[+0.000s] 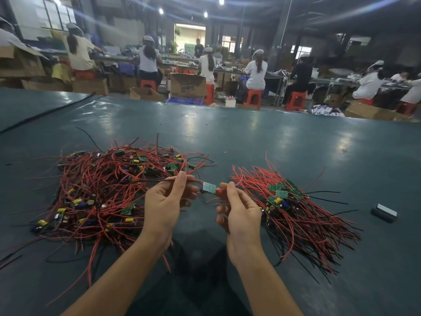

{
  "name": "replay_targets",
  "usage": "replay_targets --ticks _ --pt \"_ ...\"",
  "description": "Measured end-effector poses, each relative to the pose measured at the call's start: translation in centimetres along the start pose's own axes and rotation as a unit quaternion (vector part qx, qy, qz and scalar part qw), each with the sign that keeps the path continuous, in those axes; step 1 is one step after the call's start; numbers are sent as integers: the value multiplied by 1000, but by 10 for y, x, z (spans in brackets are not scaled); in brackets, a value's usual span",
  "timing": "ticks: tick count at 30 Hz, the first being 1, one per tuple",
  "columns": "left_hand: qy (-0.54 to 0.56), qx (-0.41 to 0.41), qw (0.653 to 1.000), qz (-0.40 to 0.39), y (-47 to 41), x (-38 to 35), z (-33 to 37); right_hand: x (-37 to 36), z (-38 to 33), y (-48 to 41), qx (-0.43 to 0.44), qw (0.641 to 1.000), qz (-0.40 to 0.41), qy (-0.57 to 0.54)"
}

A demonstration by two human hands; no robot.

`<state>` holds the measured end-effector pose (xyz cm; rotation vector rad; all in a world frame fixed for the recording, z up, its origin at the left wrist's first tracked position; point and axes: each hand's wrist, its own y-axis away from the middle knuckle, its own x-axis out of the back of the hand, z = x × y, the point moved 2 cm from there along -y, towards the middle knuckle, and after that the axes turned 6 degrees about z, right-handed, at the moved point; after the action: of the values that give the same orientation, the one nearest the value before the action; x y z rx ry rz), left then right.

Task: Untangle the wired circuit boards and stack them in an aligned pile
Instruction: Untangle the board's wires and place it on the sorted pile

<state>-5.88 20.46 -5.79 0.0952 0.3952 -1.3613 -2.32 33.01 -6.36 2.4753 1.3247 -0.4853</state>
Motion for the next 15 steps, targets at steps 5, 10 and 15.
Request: replay_targets --ticks 5,10,15 --pt "10 28 999 14 -2 2 -1 1 0 -1 10 1000 4 4" --pt "45 97 994 7 -5 3 -3 0 1 1 73 996 -27 44" --pt "164 214 962 -38 -5 2 -4 -2 7 6 183 976 -50 103"
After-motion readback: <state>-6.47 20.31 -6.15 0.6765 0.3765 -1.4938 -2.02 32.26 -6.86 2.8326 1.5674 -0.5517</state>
